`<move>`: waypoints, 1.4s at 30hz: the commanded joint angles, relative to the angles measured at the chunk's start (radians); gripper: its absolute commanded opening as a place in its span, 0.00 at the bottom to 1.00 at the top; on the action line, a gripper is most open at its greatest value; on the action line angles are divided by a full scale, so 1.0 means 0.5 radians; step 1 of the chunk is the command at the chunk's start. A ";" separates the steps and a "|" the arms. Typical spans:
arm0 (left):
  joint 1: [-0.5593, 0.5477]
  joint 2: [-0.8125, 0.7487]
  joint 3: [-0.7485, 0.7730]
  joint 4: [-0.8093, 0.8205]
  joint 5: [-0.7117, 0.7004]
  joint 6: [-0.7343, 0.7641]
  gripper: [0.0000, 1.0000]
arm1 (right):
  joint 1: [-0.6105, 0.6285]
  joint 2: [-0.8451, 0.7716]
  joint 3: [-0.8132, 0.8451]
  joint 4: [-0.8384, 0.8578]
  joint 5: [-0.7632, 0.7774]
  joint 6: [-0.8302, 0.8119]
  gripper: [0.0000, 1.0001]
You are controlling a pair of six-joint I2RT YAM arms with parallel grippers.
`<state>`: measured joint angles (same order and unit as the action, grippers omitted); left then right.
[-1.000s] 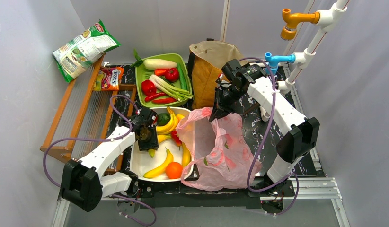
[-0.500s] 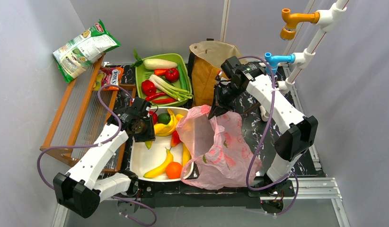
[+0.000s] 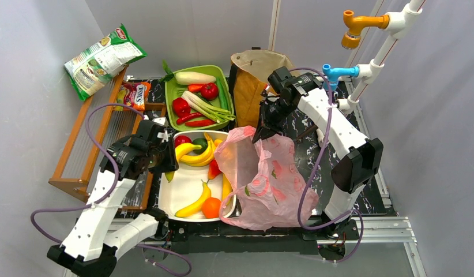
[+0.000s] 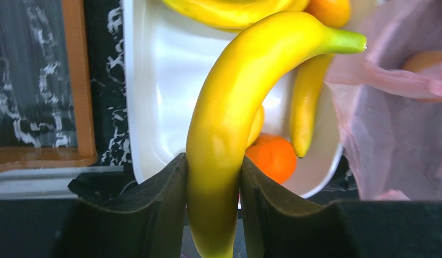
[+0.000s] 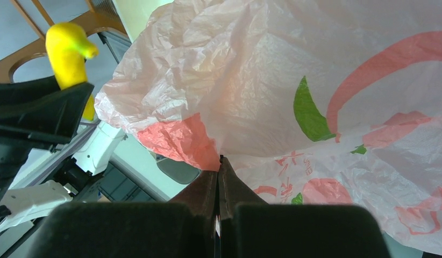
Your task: Place the food into the grocery bag and tie it
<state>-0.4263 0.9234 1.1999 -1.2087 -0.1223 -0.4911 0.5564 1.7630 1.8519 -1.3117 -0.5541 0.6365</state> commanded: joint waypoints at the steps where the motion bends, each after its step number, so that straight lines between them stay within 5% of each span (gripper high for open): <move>1: 0.012 -0.054 0.170 0.003 0.368 0.168 0.00 | -0.014 0.030 0.129 -0.066 -0.040 -0.009 0.01; 8: 0.012 -0.040 0.337 0.082 1.119 0.432 0.00 | -0.021 0.111 0.280 -0.161 -0.051 -0.060 0.01; 16: -0.060 0.034 0.321 0.150 1.545 0.449 0.00 | -0.043 0.113 0.284 -0.176 -0.048 -0.085 0.01; 23: -0.318 0.404 0.352 0.204 1.316 0.252 0.00 | -0.068 0.092 0.279 -0.190 -0.046 -0.096 0.01; 42: -0.329 0.931 0.695 0.262 1.290 0.112 0.00 | -0.099 0.129 0.421 -0.251 -0.065 -0.116 0.01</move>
<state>-0.5865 1.3705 1.4948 -1.0439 0.5083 -0.4305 0.5228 1.8317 2.0048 -1.3998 -0.5766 0.5926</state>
